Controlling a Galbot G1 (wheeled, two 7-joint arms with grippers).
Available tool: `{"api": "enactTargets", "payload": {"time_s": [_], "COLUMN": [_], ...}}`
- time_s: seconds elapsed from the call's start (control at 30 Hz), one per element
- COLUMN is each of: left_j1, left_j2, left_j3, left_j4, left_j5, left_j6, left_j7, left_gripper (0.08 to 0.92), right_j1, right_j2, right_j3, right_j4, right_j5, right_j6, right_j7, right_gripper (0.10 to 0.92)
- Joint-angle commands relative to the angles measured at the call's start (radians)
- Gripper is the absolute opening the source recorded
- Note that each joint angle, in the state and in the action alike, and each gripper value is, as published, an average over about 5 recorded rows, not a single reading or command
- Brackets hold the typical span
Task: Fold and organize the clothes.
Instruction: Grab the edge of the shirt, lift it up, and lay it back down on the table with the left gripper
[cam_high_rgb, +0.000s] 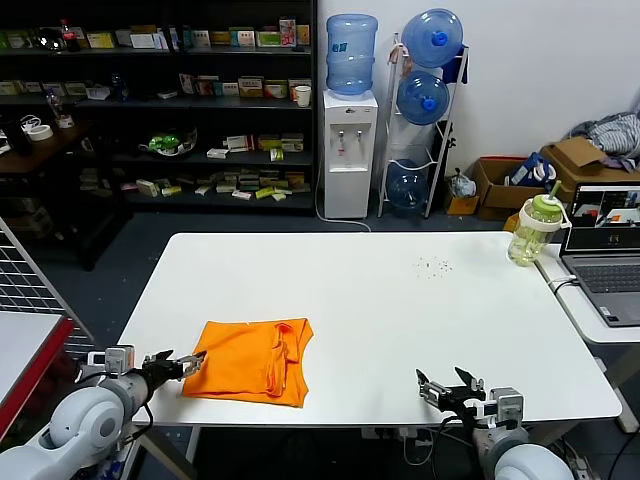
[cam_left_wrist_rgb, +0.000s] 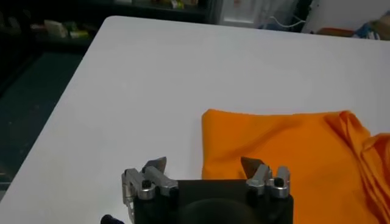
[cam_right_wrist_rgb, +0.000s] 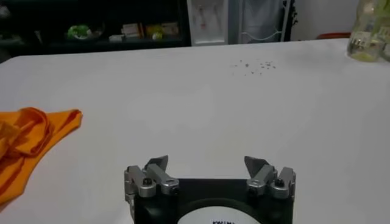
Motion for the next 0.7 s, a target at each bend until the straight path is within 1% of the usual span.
{"api": "enactTargets", "payload": {"time_s": [0.03, 0.23, 0.53, 0.63, 0.7], "left_j1": [-0.021, -0.033, -0.067, -0.077, -0.084], "left_j2": [-0.004, -0.018, -0.047, -0.053, -0.055], "left_j3": [-0.007, 0.002, 0.041, 0.053, 0.059], "left_j4": [0.156, 0.148, 0.128, 0.126, 0.13], "left_j5": [0.085, 0.079, 0.074, 0.075, 0.076], "left_j6": [-0.016, -0.017, -0.01, -0.009, -0.009], "left_j7": [0.146, 0.154, 0.134, 0.126, 0.123], "left_gripper": [0.823, 0.823, 0.822, 0.782, 0.724], "right_j1": [0.001, 0.014, 0.024, 0.027, 0.029], "right_j2": [0.001, 0.006, 0.006, 0.005, 0.005], "right_j3": [0.0, -0.013, -0.019, -0.018, -0.019], "right_j4": [-0.003, -0.013, -0.025, -0.028, -0.03], "right_j5": [0.001, 0.0, 0.001, 0.003, 0.004], "right_j6": [-0.002, -0.005, -0.006, -0.006, -0.006], "right_j7": [0.003, 0.007, 0.008, 0.008, 0.008], "right_gripper": [0.823, 0.823, 0.823, 0.823, 0.823]}}
